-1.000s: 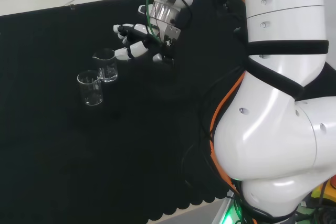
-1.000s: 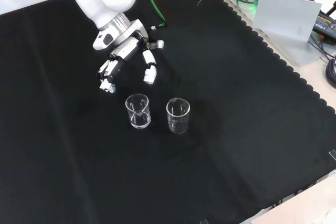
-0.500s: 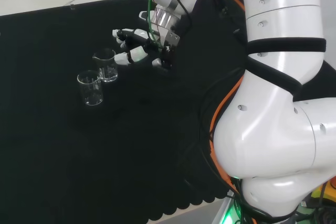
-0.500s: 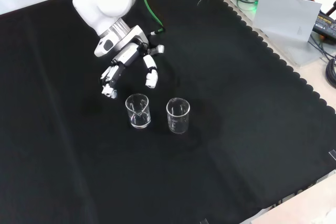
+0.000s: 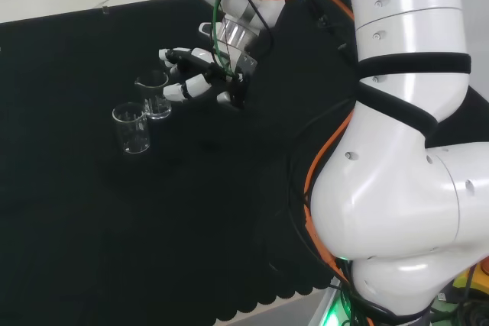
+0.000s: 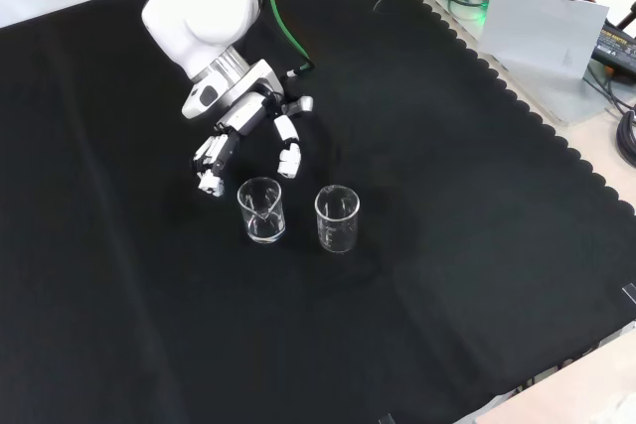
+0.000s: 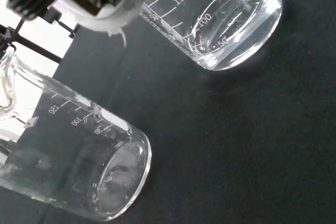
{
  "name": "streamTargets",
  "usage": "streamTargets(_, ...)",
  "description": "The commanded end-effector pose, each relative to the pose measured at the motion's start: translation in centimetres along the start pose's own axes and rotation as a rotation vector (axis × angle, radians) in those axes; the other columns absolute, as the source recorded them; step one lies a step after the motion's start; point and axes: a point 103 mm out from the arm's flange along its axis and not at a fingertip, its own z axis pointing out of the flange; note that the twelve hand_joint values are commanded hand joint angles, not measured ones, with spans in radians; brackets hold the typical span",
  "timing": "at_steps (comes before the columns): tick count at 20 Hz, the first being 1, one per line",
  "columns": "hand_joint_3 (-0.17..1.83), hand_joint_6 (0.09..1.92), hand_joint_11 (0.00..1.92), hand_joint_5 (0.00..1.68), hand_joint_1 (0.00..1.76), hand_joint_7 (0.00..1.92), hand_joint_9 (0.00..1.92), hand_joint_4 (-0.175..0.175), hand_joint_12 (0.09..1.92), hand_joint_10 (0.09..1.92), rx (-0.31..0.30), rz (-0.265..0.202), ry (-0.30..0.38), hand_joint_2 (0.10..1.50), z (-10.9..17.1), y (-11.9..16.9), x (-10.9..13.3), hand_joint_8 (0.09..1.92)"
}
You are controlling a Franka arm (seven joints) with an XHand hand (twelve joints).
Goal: Pick up the beaker on the right.
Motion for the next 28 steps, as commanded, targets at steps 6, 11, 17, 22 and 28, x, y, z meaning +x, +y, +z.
streamTargets(6,0.63,0.09,0.00,0.32,0.95,0.23,0.38,-0.031,1.31,0.62,-0.030,-0.018,0.045,0.49,1.5,0.8,-0.6,0.59)
streamTargets(11,0.64,0.09,0.00,0.33,0.96,0.26,0.40,-0.032,1.31,0.62,-0.041,-0.031,0.077,0.48,2.1,1.3,-0.8,0.59)
streamTargets(17,0.67,0.09,0.00,0.35,0.96,0.28,0.43,-0.035,1.32,0.60,-0.044,-0.065,0.112,0.47,2.6,2.2,-0.5,0.59)
streamTargets(22,0.67,0.09,0.00,0.36,0.96,0.30,0.43,-0.036,1.31,0.60,-0.034,-0.087,0.132,0.47,2.9,2.5,-0.4,0.59)
streamTargets(28,0.68,0.09,0.00,0.38,0.96,0.31,0.44,-0.035,1.30,0.60,-0.026,-0.103,0.155,0.47,3.3,2.8,-0.2,0.59)
